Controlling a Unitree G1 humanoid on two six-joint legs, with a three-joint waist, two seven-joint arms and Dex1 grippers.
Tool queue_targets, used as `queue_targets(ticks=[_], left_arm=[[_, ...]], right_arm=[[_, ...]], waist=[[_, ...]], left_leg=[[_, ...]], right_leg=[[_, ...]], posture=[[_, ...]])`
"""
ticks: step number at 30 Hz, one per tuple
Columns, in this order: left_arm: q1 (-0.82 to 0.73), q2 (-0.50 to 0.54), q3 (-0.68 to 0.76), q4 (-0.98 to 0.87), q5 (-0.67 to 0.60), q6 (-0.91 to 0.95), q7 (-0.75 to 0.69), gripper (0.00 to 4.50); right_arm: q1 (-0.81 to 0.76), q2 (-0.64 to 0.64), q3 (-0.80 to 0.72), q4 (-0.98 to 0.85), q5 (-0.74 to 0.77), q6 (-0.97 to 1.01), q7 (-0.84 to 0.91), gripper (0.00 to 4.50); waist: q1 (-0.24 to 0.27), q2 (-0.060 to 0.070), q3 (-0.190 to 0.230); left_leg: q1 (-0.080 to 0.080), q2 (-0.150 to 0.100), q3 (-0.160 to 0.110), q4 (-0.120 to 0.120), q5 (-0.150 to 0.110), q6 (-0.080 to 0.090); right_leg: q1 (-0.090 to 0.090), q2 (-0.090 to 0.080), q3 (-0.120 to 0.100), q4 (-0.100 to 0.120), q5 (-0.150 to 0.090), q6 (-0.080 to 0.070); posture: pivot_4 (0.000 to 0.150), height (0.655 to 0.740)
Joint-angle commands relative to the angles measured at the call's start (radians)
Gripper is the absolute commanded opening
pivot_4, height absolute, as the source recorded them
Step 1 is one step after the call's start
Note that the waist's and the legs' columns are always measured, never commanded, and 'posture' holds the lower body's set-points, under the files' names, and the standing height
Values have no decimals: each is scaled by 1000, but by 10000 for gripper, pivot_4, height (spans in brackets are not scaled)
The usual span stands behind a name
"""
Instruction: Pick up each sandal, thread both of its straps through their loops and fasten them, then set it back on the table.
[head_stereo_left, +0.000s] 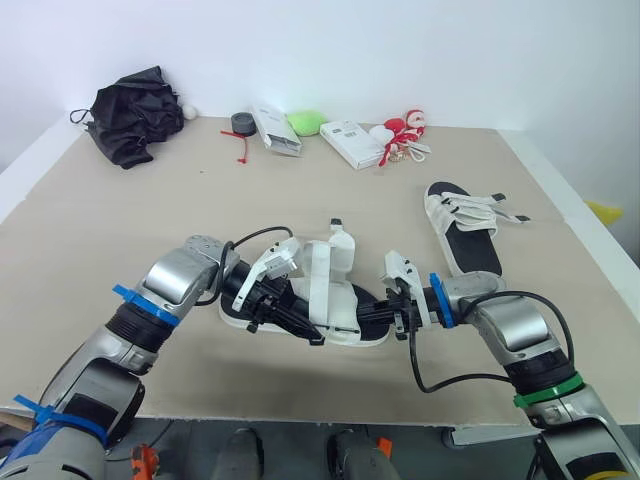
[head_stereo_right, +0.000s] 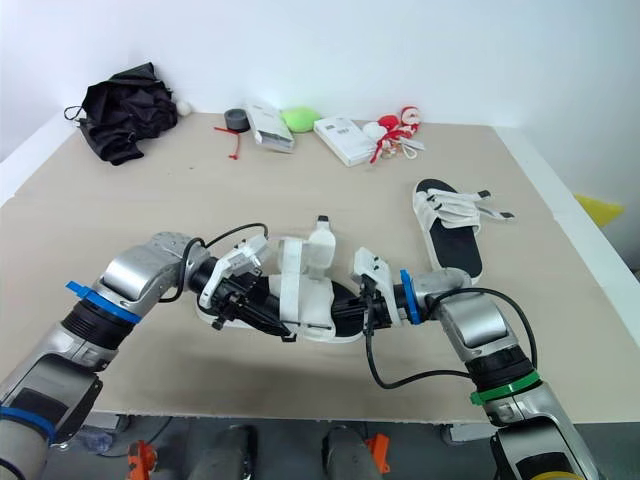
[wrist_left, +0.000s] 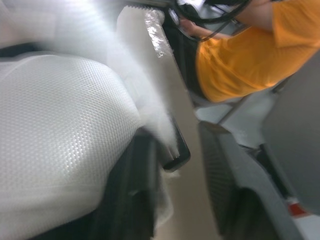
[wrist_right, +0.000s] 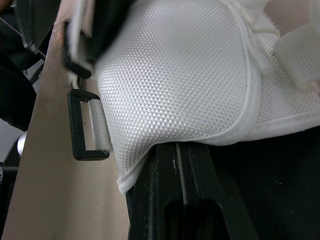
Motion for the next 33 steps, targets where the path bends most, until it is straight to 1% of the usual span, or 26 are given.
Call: queue_targets(ticks=[1, 3, 6, 10, 12, 16, 20, 22, 28, 33], left_arm=[[-2, 2, 104, -65, -63, 67, 58, 29050], [3, 20, 141, -113, -106, 92, 46, 29050], [23, 103, 218, -218, -187, 149, 9, 29050], [117, 183, 271, -337, -211, 129, 1, 29050], [179, 200, 293, -381, -219, 108, 13, 29050], [313, 175, 307, -405, -179, 17, 73, 29050], [434, 151, 272, -415, -127, -85, 109, 29050], [470, 136, 259, -422, -116, -107, 132, 29050], [530, 92, 238, -418, -82, -175, 186, 29050], [526, 47, 241, -411, -102, -168, 231, 29050]], right_arm=[[39, -16, 41, 46, -41, 25, -26, 0], [40, -18, 41, 44, -38, 26, -28, 0], [41, -20, 41, 44, -36, 26, -26, 0], [38, -19, 42, 47, -36, 25, -22, 0], [38, -18, 44, 48, -36, 24, -23, 0], [38, -13, 48, 52, -38, 21, -20, 0], [29, -9, 51, 56, -39, 21, -20, 0], [27, -11, 49, 56, -39, 22, -19, 0], [29, -20, 43, 56, -37, 20, -18, 0], [31, -24, 41, 55, -38, 19, -18, 0]], waist=[[0, 0, 0], [0, 0, 0], [0, 0, 0], [-4, 1, 0], [-3, 1, 0], [-2, 1, -1], [1, 2, -1], [1, 2, -1], [3, 2, -2], [5, 3, -3]], left_leg=[[0, 0, 1, 1, 1, 1], [0, 0, 1, 1, 1, 2], [0, 0, 1, 1, 1, 2], [-1, 0, 1, 0, 1, 2], [0, 0, 1, -1, 1, 1], [1, 0, 2, -2, 1, 1], [2, 0, 3, -1, 1, 1], [3, 0, 5, -2, 1, 1], [3, 1, 6, -2, 1, 1], [3, 1, 6, -2, 1, 1]], right_leg=[[0, 0, 1, 0, 1, -1], [0, 0, 1, 0, 1, -1], [0, 0, 1, 0, 1, 0], [-2, 0, 1, 1, 1, 0], [-1, 0, 2, 1, 1, 0], [0, -1, 2, 1, 0, 0], [0, -1, 2, 0, 0, -1], [0, -2, 2, 0, 0, -1], [-1, -3, 2, 0, 0, -2], [-1, -3, 2, 0, 0, -2]], posture=[[1500, 7380], [1500, 7380], [1500, 7380], [1500, 7380], [1500, 7380], [1500, 7380], [1500, 7380], [1500, 7380], [1500, 7380], [1500, 7380]])
